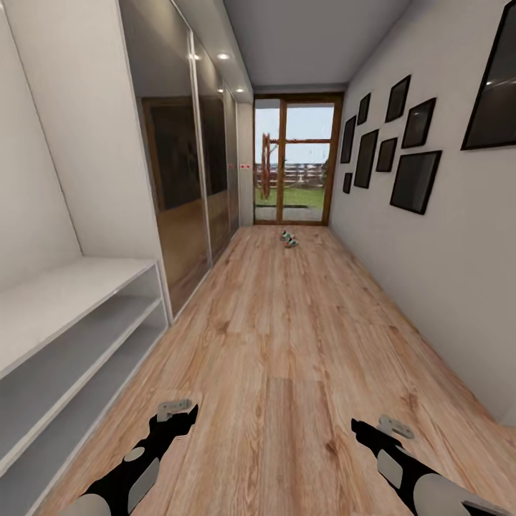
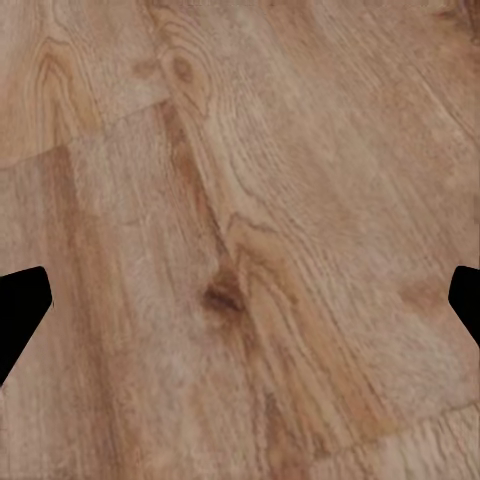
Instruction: Pick up the two gym shoes and the two sandals from the corridor floor and place them onto the hallstand (shoe rack) in the corridor, making sure they are on the rack and not on the floor. Arrange them so the two gym shoes are next to each other and the two sandals are next to each other.
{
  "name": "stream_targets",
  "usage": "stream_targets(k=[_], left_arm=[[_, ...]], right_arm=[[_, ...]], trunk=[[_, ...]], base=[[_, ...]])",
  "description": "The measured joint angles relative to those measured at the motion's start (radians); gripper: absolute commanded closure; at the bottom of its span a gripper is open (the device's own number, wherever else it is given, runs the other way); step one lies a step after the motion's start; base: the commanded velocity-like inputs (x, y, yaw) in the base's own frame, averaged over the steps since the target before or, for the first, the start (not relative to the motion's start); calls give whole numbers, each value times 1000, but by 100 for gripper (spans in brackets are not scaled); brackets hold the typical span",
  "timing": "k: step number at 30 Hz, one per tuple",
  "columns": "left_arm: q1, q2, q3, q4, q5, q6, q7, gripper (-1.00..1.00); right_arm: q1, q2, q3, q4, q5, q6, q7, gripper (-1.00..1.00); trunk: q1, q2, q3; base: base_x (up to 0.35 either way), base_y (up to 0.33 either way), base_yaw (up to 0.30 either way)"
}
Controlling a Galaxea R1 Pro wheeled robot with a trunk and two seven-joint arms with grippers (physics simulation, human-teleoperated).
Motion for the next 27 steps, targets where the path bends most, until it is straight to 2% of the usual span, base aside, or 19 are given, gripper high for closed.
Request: stream_targets(k=[27], left_arm=[[0, 0, 0, 0, 0, 0, 0, -100]], right_arm=[[0, 0, 0, 0, 0, 0, 0, -100]], trunk=[[0, 0, 0]], base=[[347, 0, 0]])
